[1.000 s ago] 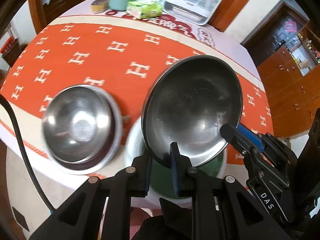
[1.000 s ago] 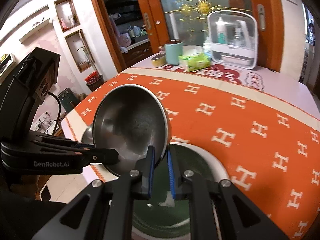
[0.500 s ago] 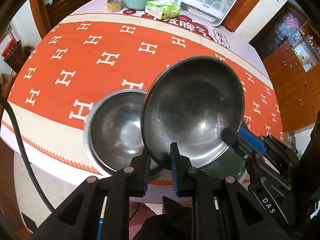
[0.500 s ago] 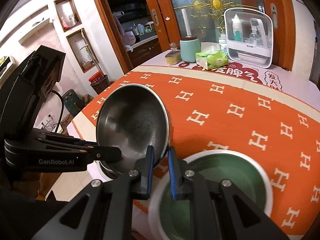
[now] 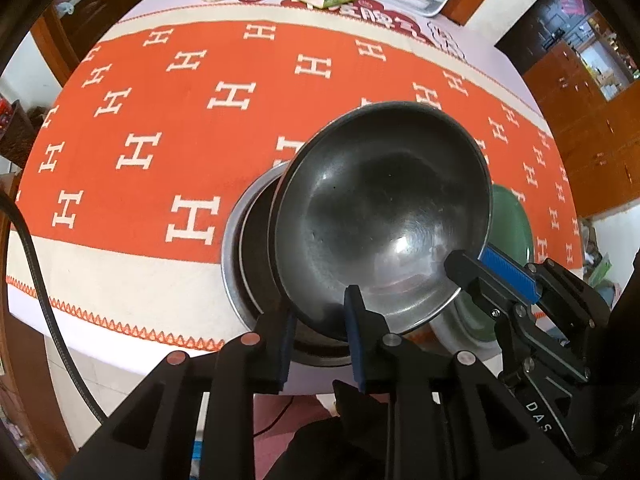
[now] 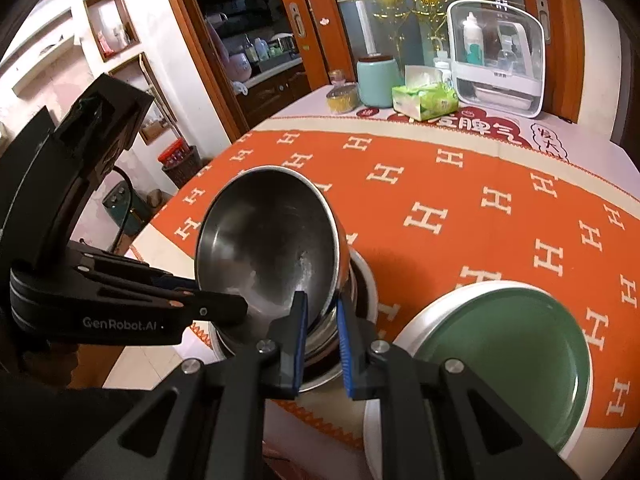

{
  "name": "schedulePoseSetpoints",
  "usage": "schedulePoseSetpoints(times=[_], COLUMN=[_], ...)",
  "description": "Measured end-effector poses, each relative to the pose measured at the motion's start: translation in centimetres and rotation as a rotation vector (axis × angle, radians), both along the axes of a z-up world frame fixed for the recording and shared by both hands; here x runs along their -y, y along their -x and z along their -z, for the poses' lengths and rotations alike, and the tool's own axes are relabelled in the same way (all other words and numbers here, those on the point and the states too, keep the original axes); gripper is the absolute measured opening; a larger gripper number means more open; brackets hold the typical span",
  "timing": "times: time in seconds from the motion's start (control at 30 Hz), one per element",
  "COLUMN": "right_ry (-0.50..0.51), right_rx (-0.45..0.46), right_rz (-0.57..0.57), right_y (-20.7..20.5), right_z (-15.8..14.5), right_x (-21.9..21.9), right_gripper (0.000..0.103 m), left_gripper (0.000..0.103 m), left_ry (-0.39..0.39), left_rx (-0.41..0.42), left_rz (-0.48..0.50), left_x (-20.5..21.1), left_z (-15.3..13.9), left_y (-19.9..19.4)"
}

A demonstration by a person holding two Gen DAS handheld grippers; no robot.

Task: Organize plates and bowls

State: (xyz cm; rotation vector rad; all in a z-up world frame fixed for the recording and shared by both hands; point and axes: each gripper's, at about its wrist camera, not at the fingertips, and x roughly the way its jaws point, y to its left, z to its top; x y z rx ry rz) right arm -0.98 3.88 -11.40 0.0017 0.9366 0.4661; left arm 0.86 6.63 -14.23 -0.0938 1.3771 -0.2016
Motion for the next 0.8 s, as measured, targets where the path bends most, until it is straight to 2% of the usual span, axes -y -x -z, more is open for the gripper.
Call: schedulePoseSetpoints(times=[0.2,0.43,0.6,0.73,0.8], right_ry=[0.047,0.085,0.080,0.087,0.085], right_rx=[-0.040,-0.067,-0.085,-0.081,-0.080], right_rz=[0.008,0.015,0.034,0.044,0.045], right_y=[0.3,0.4,0.2,0.1,0.1], right_z=[0.9,1.7,1.9,1.8,1.8], right_x=[-1.0,-1.7,-1.7,-1.7,-1.8], right_gripper=[0.016,0.025,0.025,0.026,0.026], left_gripper=[0.024,0.033,0.036,0.051,0.051], left_ry=[-0.011,-0.004,-0.004,-0.004,-0.005], left_rx=[-0.052,-0.054,-0.053,-0.020,-0.004], left_rz=[0.041,0.088,0.104,0.109,0.109], left_x=[-0.1,0.3,0.3,0.2,0.2], left_z=[1.2,1.4,1.4,0.8,0.5], left_y=[-0.2,-0.1,-0.2,-0.2,-0.4])
